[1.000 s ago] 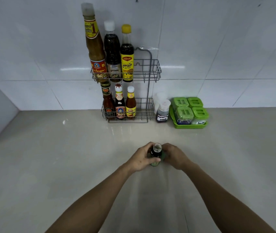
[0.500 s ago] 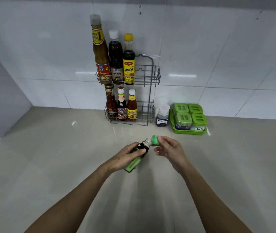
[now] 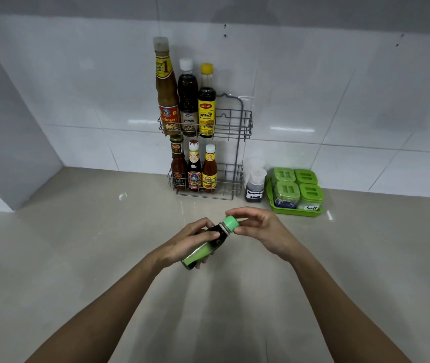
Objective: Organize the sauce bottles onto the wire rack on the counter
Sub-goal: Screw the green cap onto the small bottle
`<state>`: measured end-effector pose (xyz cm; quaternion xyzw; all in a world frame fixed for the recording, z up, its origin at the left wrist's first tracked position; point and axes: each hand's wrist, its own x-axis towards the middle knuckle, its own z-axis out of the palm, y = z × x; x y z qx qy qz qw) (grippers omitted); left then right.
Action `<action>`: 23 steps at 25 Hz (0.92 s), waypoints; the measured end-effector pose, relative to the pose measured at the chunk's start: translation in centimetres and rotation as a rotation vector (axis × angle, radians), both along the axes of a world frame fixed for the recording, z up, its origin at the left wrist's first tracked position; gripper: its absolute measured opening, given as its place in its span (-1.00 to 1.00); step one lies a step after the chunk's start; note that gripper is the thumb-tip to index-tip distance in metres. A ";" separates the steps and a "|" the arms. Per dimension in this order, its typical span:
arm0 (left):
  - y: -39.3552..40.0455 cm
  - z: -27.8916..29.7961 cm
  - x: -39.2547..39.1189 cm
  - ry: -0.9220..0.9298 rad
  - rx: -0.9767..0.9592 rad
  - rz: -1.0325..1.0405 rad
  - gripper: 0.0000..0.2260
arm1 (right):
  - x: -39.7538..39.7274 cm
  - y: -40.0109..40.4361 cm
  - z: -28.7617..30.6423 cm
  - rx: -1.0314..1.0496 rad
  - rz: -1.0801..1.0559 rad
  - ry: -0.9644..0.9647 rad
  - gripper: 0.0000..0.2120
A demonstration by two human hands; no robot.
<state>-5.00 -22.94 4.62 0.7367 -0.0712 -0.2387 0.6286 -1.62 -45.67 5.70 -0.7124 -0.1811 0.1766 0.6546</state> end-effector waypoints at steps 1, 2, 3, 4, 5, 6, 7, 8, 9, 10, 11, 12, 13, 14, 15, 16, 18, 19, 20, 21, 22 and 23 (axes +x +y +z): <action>0.1 0.2 -0.1 0.010 -0.021 -0.015 -0.65 | -0.1 -0.2 0.3 -0.001 0.020 -0.005 -0.63; 0.1 0.3 -0.2 0.020 -0.040 -0.029 -0.64 | -0.2 -0.3 0.5 0.008 0.035 -0.003 -0.63; 0.2 0.4 -0.3 0.031 -0.061 -0.038 -0.63 | -0.3 -0.4 0.8 0.021 0.048 0.003 -0.64; 0.1 0.5 -0.3 0.045 -0.085 -0.045 -0.61 | -0.4 -0.6 0.9 0.034 0.061 0.007 -0.64; 0.1 0.6 -0.3 0.065 -0.111 -0.052 -0.58 | -0.5 -0.6 1.1 0.043 0.076 0.007 -0.64; 0.1 0.6 -0.3 0.095 -0.142 -0.064 -0.57 | -0.5 -0.7 1.2 0.048 0.090 0.006 -0.64; 0.1 0.7 -0.3 0.135 -0.182 -0.082 -0.58 | -0.5 -0.8 1.3 0.056 0.103 0.006 -0.64; 0.1 0.8 -0.4 0.184 -0.228 -0.101 -0.60 | -0.5 -0.8 1.4 0.068 0.114 0.004 -0.65; 0.2 0.8 -0.5 0.235 -0.277 -0.118 -0.61 | -0.5 -0.7 1.6 0.079 0.124 -0.001 -0.65; 0.3 0.9 -0.5 0.280 -0.318 -0.132 -0.62 | -0.6 -0.7 1.8 0.083 0.132 -0.010 -0.65; 0.5 1.0 -0.7 0.308 -0.343 -0.142 -0.63 | -0.6 -0.6 2.1 0.078 0.140 -0.022 -0.65; 0.6 1.0 -0.7 0.317 -0.351 -0.148 -0.62 | -0.6 -0.5 2.3 0.064 0.144 -0.032 -0.65; 0.6 1.1 -0.7 0.313 -0.347 -0.150 -0.62 | -0.6 -0.4 2.5 0.046 0.148 -0.038 -0.65; 0.7 1.1 -0.7 0.300 -0.336 -0.147 -0.62 | -0.5 -0.4 2.7 0.026 0.151 -0.041 -0.65; 0.7 1.2 -0.6 0.283 -0.322 -0.141 -0.62 | -0.5 -0.3 2.8 0.008 0.153 -0.041 -0.64; 0.7 1.2 -0.6 0.259 -0.304 -0.131 -0.62 | -0.4 -0.2 2.9 -0.009 0.152 -0.043 -0.64; 0.8 1.2 -0.6 0.187 -0.238 -0.090 -0.66 | -0.3 -0.1 3.0 -0.043 0.142 -0.053 -0.64; 0.7 1.3 -0.6 0.143 -0.190 -0.062 -0.69 | -0.3 0.0 3.1 -0.061 0.134 -0.058 -0.64; 0.7 1.3 -0.6 0.094 -0.135 -0.035 -0.71 | -0.3 0.1 3.1 -0.081 0.119 -0.065 -0.64; 0.6 1.5 -0.6 0.043 -0.073 -0.009 -0.73 | -0.3 0.2 3.2 -0.099 0.100 -0.073 -0.64; 0.5 1.6 -0.6 -0.001 -0.022 0.017 -0.75 | -0.3 0.3 3.2 -0.106 0.076 -0.075 -0.65; 0.3 1.7 -0.6 -0.035 0.007 0.045 -0.76 | -0.3 0.5 3.2 -0.099 0.051 -0.065 -0.65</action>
